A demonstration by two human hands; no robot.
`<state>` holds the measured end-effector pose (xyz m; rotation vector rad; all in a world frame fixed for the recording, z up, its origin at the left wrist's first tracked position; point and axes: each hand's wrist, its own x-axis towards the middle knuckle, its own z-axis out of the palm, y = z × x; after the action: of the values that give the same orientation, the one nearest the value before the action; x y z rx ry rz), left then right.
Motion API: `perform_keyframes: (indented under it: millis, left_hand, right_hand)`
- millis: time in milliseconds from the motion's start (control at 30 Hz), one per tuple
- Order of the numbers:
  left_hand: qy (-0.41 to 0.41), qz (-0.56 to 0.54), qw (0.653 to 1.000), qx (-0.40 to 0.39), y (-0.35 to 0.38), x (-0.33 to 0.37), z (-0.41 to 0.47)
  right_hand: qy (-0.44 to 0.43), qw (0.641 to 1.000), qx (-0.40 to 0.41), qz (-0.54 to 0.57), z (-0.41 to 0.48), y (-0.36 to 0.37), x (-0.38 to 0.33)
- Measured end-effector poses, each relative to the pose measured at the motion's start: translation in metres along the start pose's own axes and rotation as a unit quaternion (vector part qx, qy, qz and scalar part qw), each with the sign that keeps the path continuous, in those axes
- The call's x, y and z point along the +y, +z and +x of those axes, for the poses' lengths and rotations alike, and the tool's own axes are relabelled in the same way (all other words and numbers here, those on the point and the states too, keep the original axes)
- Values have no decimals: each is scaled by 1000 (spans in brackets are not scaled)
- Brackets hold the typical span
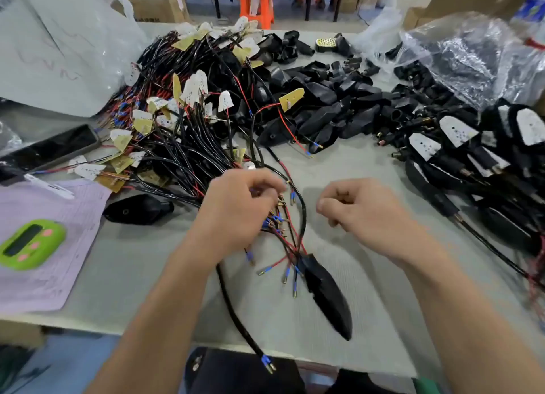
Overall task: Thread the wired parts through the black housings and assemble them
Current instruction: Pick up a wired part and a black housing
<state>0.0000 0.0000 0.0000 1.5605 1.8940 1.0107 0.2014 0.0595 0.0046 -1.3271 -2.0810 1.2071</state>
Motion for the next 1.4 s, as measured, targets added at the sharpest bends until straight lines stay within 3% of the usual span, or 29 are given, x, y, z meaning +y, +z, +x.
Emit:
perform_keyframes:
  millis: [67,267,433,533,633,700,733,767,900,1000,1167,1233,1333,1400]
  left_hand:
    - [-1,51,997,65,1,-1,13]
    - [34,225,971,77,21,-17,55]
    - [55,283,956,55,26,-18,79]
    - [69,260,962,54,28,-21,82]
    - [107,202,971,68,29,-24,78]
    - [148,187,968,76,30,-23,76]
    - [167,184,965,83,31,-22,75]
    - [188,182,960,97,32,-22,75]
    - [251,146,947,138,33,-25,72]
    - [165,147,967,124,31,-25,73]
    - [45,184,977,98,33,-23,79]
    - [44,167,980,99,34,-19,79]
    - [59,98,983,140,34,-17,75]
    - [61,49,983,163,31,-16,71]
  right_hand:
    - [-2,997,21,-77,5,2,-9]
    - [27,932,-158,-326,-16,6,-23]
    - [39,922,-183,-340,-3,-4,-22]
    - [63,925,-125,-352,25,-17,-12]
    - [69,913,77,-395,54,-26,-3]
    - [21,904,228,-362,66,-16,-5]
    - [-19,915,263,-304,69,-6,-8]
    - [-43,933,260,-244,71,7,-13]
    - [-52,987,120,-95,73,38,-10]
    - [-11,993,114,6,77,19,1]
    - [61,969,147,190,71,-9,16]
    - [58,969,158,182,69,-11,16]
    - [33,979,187,70,68,-5,14]
    - [24,986,165,25,68,-1,14]
